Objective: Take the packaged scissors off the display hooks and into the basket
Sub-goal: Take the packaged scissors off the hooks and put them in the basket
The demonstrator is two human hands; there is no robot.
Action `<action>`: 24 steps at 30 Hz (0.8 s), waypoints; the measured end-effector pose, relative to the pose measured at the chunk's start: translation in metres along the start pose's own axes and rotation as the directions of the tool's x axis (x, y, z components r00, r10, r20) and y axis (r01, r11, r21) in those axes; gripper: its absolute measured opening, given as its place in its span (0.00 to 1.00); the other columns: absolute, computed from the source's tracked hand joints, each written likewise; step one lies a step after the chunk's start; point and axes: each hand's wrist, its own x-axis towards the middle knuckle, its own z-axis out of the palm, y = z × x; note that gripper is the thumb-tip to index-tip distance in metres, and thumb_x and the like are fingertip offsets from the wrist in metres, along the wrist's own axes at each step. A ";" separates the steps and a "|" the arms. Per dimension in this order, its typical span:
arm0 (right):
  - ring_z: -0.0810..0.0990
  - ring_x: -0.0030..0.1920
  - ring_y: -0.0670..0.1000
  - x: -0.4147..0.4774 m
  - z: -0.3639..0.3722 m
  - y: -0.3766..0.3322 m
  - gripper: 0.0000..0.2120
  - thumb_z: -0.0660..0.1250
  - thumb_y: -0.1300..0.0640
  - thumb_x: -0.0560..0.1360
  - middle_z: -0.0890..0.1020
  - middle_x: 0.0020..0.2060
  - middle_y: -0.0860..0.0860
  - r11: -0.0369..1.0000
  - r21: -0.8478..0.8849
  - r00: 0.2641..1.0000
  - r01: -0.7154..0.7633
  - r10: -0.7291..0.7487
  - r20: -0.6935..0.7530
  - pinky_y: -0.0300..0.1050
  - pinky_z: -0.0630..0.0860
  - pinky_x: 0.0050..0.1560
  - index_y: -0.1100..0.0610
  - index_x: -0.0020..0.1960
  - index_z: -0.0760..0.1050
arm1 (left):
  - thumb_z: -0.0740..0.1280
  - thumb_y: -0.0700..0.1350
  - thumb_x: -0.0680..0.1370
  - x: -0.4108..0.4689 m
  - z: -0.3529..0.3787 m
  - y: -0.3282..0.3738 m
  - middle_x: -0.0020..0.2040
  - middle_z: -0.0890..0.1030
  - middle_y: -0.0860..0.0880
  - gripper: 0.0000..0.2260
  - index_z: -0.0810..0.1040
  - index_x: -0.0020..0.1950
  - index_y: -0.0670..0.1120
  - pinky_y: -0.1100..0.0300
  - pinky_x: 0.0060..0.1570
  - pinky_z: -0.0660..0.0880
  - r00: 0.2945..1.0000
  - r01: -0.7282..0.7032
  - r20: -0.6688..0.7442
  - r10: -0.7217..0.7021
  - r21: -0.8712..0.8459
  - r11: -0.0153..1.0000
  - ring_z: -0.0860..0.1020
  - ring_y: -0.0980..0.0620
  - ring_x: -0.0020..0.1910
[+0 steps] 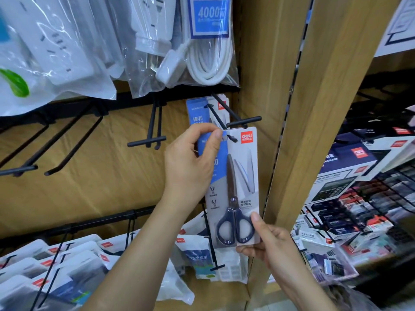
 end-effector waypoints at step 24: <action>0.81 0.60 0.49 0.061 0.028 -0.004 0.25 0.66 0.67 0.78 0.84 0.56 0.51 0.997 0.079 0.991 -0.016 0.027 -0.135 0.51 0.74 0.67 0.46 0.69 0.70 | 0.70 0.46 0.79 0.044 0.014 -0.088 0.34 0.81 0.47 0.06 0.76 0.43 0.49 0.47 0.40 0.81 0.931 0.356 -0.001 -0.366 0.230 0.906 0.81 0.44 0.36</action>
